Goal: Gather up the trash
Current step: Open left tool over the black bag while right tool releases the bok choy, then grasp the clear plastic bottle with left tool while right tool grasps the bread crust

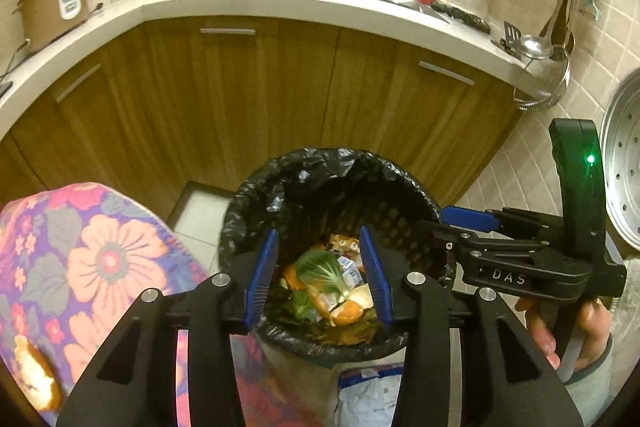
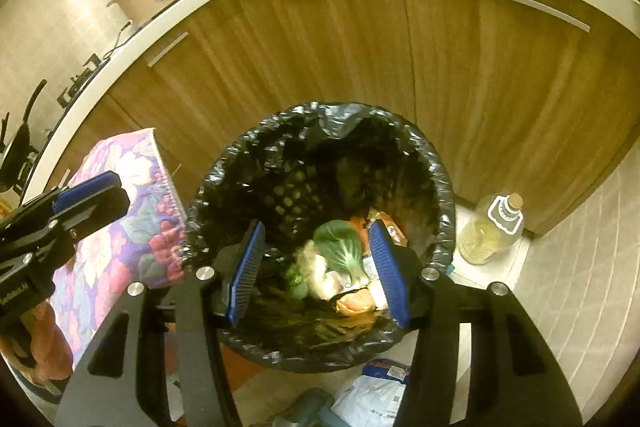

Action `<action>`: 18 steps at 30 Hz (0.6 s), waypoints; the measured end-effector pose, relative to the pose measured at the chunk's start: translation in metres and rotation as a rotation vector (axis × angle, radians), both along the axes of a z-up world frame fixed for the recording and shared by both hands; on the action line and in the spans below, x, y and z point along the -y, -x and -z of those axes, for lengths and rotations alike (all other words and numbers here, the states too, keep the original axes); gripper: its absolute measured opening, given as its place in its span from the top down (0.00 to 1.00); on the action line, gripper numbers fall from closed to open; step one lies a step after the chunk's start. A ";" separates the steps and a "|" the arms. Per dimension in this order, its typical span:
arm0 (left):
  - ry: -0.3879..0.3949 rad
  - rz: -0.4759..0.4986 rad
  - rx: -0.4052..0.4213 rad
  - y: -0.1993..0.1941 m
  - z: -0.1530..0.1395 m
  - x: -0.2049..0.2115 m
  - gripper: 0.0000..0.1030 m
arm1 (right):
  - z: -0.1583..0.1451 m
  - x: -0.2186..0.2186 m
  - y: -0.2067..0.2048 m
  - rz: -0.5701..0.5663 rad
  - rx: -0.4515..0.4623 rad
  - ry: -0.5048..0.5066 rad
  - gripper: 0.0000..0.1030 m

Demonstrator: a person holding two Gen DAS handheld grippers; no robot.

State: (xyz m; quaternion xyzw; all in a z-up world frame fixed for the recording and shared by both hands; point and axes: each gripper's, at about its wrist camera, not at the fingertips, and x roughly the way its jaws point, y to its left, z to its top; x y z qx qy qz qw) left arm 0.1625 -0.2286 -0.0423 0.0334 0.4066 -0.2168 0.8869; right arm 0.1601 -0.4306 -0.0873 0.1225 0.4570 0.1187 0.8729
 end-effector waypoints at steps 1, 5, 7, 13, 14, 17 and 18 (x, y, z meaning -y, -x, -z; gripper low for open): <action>0.003 -0.007 0.007 0.002 -0.003 -0.004 0.58 | -0.003 -0.004 0.001 -0.008 0.007 -0.002 0.51; 0.026 -0.050 0.050 0.015 -0.022 -0.028 0.57 | -0.024 -0.035 0.012 -0.074 0.067 -0.002 0.51; 0.038 -0.077 0.079 0.025 -0.033 -0.044 0.57 | -0.036 -0.052 0.016 -0.107 0.097 -0.001 0.51; 0.088 -0.162 0.168 0.058 -0.062 -0.097 0.54 | -0.068 -0.114 0.031 -0.223 0.182 0.011 0.51; 0.087 -0.178 0.184 0.064 -0.066 -0.105 0.53 | -0.071 -0.124 0.033 -0.242 0.191 0.011 0.51; 0.098 -0.236 0.232 0.086 -0.079 -0.138 0.50 | -0.078 -0.160 0.038 -0.305 0.211 0.013 0.51; 0.103 -0.252 0.241 0.091 -0.082 -0.148 0.50 | -0.080 -0.170 0.040 -0.323 0.214 0.016 0.51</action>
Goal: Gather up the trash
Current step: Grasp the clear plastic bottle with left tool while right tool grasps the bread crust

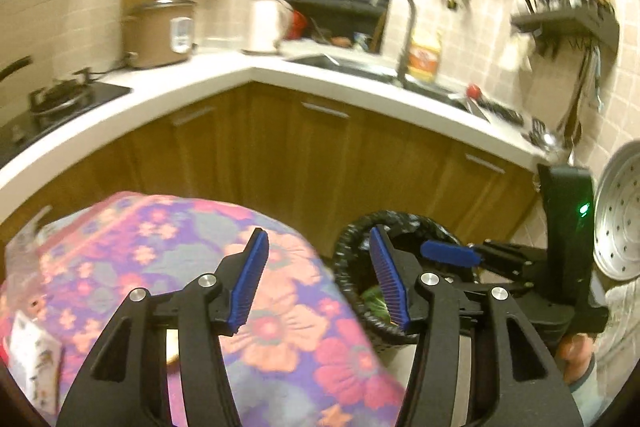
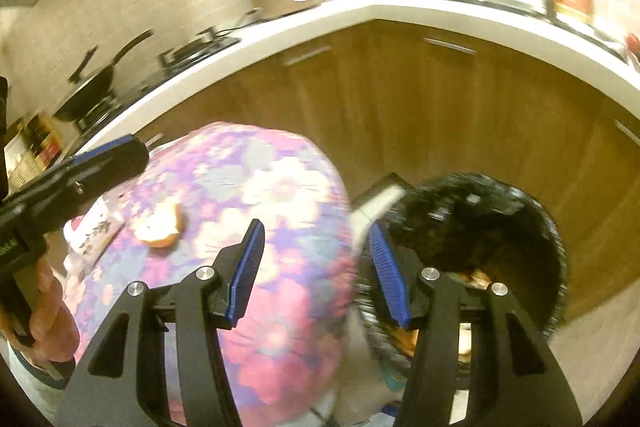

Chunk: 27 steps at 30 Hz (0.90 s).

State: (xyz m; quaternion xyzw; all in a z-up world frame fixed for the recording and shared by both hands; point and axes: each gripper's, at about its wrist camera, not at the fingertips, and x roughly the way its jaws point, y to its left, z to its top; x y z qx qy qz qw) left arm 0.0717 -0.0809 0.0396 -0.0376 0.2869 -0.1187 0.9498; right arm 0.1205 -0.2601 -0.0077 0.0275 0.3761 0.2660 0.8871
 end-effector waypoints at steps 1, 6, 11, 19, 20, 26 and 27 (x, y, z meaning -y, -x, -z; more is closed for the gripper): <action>0.003 -0.018 0.011 0.006 -0.003 -0.009 0.50 | -0.001 -0.014 0.002 -0.022 0.005 0.004 0.51; 0.019 -0.118 0.071 0.040 -0.018 -0.064 0.46 | 0.000 -0.074 0.008 -0.121 0.015 0.001 0.51; 0.031 -0.231 0.105 0.076 -0.024 -0.122 0.44 | 0.007 -0.118 0.010 -0.172 0.011 -0.010 0.51; 0.057 -0.388 0.089 0.142 0.001 -0.215 0.29 | 0.034 -0.164 0.000 -0.201 -0.019 -0.009 0.51; 0.057 -0.414 0.077 0.152 0.008 -0.227 0.29 | 0.038 -0.168 -0.001 -0.203 -0.023 -0.009 0.51; 0.076 -0.476 -0.015 0.179 0.051 -0.274 0.25 | 0.059 -0.187 -0.007 -0.191 -0.039 -0.007 0.51; 0.073 -0.489 -0.034 0.180 0.059 -0.280 0.25 | 0.061 -0.188 -0.008 -0.190 -0.042 -0.006 0.51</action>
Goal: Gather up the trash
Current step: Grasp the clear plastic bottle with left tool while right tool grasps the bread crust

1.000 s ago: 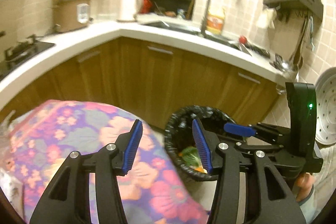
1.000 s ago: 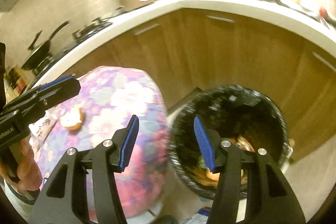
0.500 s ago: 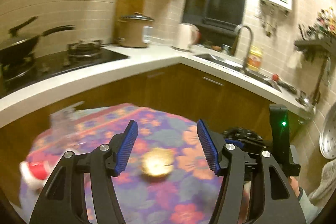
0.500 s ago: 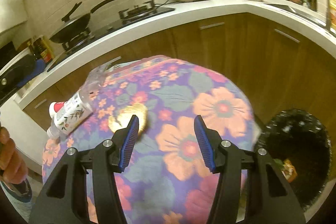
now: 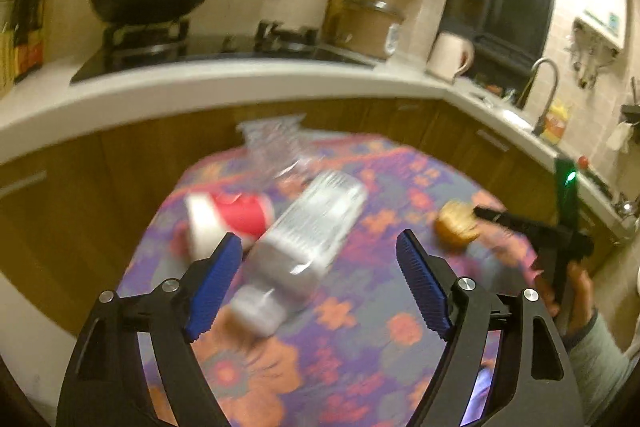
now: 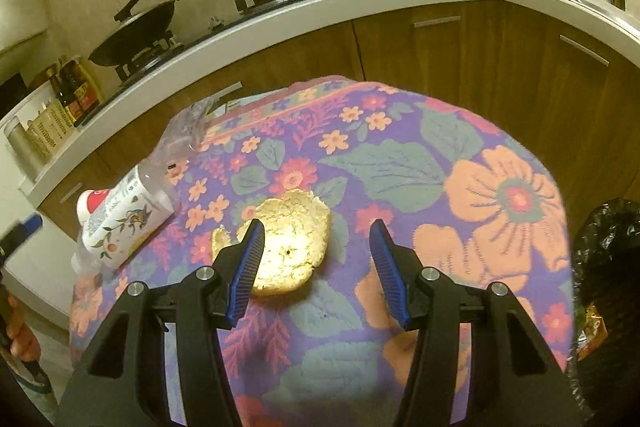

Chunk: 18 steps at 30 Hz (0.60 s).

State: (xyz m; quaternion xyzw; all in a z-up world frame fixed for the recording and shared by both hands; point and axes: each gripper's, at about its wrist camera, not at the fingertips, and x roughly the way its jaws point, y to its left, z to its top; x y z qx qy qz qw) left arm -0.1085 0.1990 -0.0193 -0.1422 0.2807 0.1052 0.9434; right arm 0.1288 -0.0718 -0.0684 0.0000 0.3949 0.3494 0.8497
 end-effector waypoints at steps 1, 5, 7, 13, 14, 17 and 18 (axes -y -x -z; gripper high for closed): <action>0.006 -0.006 -0.013 0.002 0.007 -0.007 0.25 | 0.002 -0.002 -0.001 0.005 -0.002 0.005 0.51; 0.043 -0.019 -0.056 -0.004 0.030 -0.019 0.25 | 0.004 -0.005 -0.004 0.011 0.003 0.018 0.51; 0.047 -0.019 -0.084 -0.013 0.039 -0.021 0.25 | 0.005 -0.008 -0.005 0.009 0.010 0.028 0.51; 0.072 0.007 -0.133 -0.027 0.056 -0.016 0.25 | 0.010 -0.014 -0.010 -0.011 -0.013 0.055 0.51; 0.066 0.017 -0.133 -0.027 0.057 -0.012 0.25 | 0.011 -0.016 -0.009 -0.013 -0.013 0.064 0.51; 0.081 0.075 -0.133 -0.025 0.056 -0.001 0.25 | 0.013 -0.024 -0.006 -0.035 -0.001 0.096 0.51; 0.072 0.084 -0.135 -0.025 0.055 0.004 0.25 | 0.012 -0.027 -0.005 -0.042 0.008 0.106 0.51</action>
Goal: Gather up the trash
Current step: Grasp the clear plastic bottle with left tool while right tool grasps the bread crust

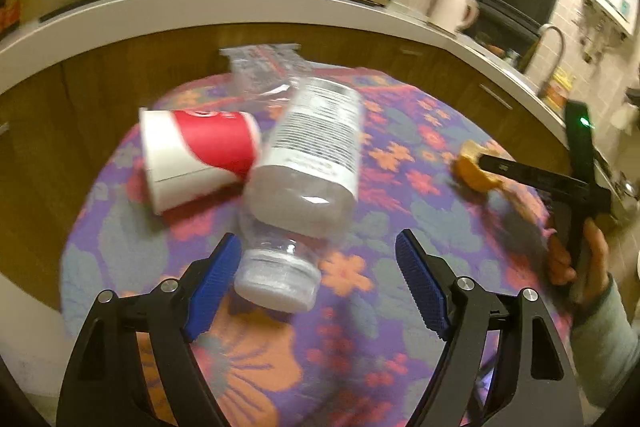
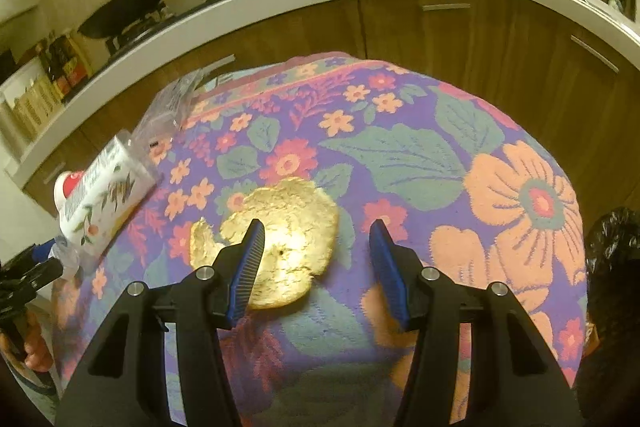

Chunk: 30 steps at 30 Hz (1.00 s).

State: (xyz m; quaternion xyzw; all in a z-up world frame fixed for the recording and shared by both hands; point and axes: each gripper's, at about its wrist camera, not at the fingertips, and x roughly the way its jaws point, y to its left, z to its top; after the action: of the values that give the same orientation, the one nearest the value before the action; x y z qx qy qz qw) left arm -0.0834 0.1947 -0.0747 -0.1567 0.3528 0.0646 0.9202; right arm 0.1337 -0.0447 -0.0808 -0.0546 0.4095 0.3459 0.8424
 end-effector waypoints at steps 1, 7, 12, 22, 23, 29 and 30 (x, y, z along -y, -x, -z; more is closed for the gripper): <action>-0.012 -0.005 -0.003 -0.001 0.000 0.002 0.25 | 0.000 -0.004 0.001 -0.011 0.007 0.012 0.51; -0.070 -0.083 -0.082 -0.025 0.007 0.005 0.27 | 0.006 -0.010 0.002 -0.032 -0.011 0.043 0.69; -0.085 -0.131 -0.091 -0.032 0.010 0.005 0.39 | 0.007 -0.010 0.002 -0.034 -0.023 0.038 0.87; -0.094 -0.117 -0.063 -0.032 0.007 0.022 0.42 | 0.001 0.001 0.005 -0.023 -0.016 -0.007 0.98; -0.090 -0.108 -0.052 -0.030 0.005 0.026 0.42 | 0.001 0.002 0.006 -0.023 -0.016 -0.011 0.98; -0.079 -0.067 -0.006 -0.029 -0.005 0.049 0.42 | -0.005 0.018 0.011 -0.011 -0.023 -0.042 0.98; -0.078 -0.062 0.000 -0.029 -0.007 0.052 0.42 | -0.007 0.021 0.013 -0.009 -0.021 -0.047 0.98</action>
State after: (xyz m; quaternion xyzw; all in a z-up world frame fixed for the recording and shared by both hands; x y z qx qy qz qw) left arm -0.0545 0.1425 -0.0677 -0.1315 0.3447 0.1070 0.9233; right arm 0.1211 -0.0661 -0.0743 -0.0331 0.4100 0.3599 0.8374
